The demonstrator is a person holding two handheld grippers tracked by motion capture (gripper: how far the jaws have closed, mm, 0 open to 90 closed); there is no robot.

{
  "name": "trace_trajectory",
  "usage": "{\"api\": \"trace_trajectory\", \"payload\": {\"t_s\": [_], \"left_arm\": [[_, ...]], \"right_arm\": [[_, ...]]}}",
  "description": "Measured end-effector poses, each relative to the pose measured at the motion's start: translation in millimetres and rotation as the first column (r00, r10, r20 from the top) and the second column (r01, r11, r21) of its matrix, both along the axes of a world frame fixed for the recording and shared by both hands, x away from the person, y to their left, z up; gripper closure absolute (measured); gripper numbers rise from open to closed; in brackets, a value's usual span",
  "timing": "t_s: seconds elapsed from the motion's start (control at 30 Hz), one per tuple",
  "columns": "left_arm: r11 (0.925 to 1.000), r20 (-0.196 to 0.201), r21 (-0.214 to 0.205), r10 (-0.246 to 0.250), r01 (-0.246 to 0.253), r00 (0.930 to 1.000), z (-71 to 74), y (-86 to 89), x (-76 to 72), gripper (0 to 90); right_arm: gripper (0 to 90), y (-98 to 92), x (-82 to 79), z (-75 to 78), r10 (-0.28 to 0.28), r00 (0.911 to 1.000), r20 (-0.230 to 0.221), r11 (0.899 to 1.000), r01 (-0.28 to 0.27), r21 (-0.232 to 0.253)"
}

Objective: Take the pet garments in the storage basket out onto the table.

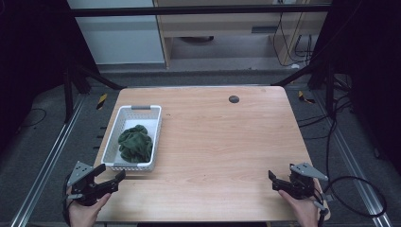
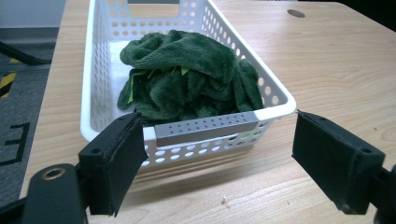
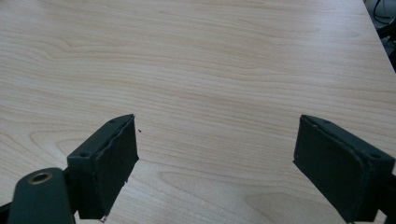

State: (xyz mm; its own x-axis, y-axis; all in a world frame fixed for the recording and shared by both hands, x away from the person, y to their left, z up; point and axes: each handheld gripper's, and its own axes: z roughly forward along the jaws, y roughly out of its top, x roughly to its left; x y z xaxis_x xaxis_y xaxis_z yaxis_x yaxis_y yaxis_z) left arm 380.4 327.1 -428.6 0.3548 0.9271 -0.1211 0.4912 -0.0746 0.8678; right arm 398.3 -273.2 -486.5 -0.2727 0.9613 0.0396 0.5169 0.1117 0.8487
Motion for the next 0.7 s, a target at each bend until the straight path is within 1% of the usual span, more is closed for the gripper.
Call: {"api": "trace_trajectory", "payload": {"t_s": [0.07,0.17,0.23,0.4,0.43,0.53,0.7], "left_arm": [[1.0,0.0,0.008,-0.006,0.006,1.0,2.0,0.9,1.4,16.2],[1.0,0.002,0.005,-0.002,0.002,1.0,6.4,2.5,4.1,16.3],[1.0,0.01,0.004,-0.004,0.004,0.9999,11.0,1.9,6.4,16.3],[0.9994,0.029,0.01,-0.033,0.033,0.999,21.1,-2.8,11.1,16.3],[0.9993,0.032,0.01,-0.037,0.037,0.9988,22.8,-3.6,12.2,16.3],[0.9988,0.041,0.012,-0.048,0.047,0.998,28.0,-4.9,15.9,16.3],[0.9979,0.045,0.024,-0.061,0.06,0.9972,35.6,-6.2,22.5,16.2]], "right_arm": [[13.3,0.1,0.0,0.0,-0.005,1.0,-0.008,1.0,0.005,0.005],[13.3,-0.7,0.6,-1.1,-0.003,1.0,-0.006,1.0,0.003,-0.005],[13.3,-0.4,0.7,-1.0,-0.004,0.9999,-0.009,1.0,0.004,-0.002],[13.3,0.8,0.3,-1.2,-0.001,0.9999,-0.014,1.0,0.001,-0.003],[13.3,0.4,0.8,-1.6,-0.001,0.9999,-0.011,1.0,0.001,-0.011],[13.3,-0.4,0.8,-1.3,-0.003,1.0,-0.009,1.0,0.003,-0.007],[13.2,-0.9,0.3,-1.0,-0.002,1.0,-0.007,1.0,0.002,-0.009]]}}
